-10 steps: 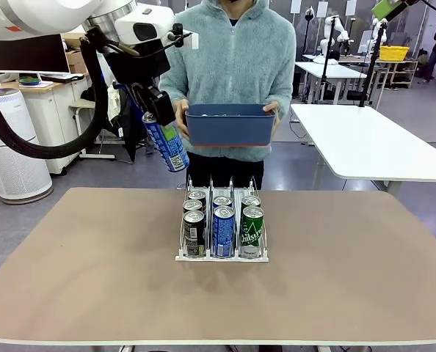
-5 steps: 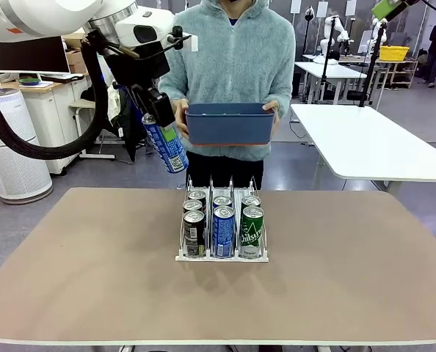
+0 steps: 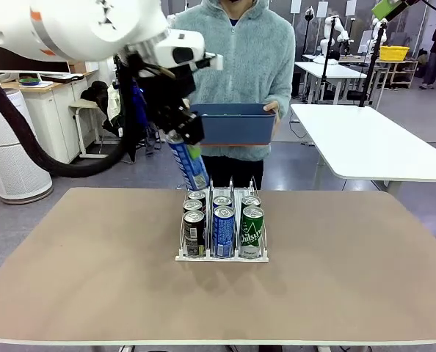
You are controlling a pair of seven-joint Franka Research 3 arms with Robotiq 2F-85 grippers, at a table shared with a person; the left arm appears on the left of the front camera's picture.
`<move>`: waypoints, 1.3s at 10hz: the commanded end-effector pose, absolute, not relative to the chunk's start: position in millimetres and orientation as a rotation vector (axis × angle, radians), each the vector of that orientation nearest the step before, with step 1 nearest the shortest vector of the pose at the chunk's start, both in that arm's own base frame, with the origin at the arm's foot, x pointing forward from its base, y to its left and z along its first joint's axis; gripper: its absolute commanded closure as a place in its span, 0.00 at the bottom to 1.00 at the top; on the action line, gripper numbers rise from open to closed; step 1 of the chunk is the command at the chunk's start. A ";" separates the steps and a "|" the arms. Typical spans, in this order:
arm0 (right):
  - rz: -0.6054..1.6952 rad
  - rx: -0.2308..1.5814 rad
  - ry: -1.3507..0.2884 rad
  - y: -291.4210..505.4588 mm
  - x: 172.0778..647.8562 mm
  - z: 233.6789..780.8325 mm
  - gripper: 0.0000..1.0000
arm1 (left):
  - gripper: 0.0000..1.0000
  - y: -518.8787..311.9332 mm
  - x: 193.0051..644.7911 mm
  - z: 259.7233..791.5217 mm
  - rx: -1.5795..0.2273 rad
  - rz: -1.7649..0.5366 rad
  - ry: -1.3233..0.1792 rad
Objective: Fill the beverage cans into the dispenser.
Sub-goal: Place the picked Ionic drink in the line of the Automatic Can Dispenser with the same cans.
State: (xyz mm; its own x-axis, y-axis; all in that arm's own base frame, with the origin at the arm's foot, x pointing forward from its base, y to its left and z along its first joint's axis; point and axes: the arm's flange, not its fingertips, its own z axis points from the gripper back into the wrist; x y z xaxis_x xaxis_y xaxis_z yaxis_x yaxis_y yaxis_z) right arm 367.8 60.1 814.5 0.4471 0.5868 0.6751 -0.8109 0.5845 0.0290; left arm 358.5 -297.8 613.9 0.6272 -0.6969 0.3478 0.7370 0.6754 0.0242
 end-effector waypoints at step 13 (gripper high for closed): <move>0.886 0.385 -0.666 60.7 366.2 814.4 0.00 | 0.43 -383.9 292.1 526.5 -0.119 -0.922 -0.321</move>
State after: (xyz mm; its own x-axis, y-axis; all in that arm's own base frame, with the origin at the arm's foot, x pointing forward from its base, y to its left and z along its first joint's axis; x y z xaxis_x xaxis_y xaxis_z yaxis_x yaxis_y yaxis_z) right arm 367.8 60.1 814.5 0.4471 0.5869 0.6750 -0.8109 0.5845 0.0289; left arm 296.4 -384.0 520.8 0.5562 -0.7678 0.3179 0.8047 0.5932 0.0247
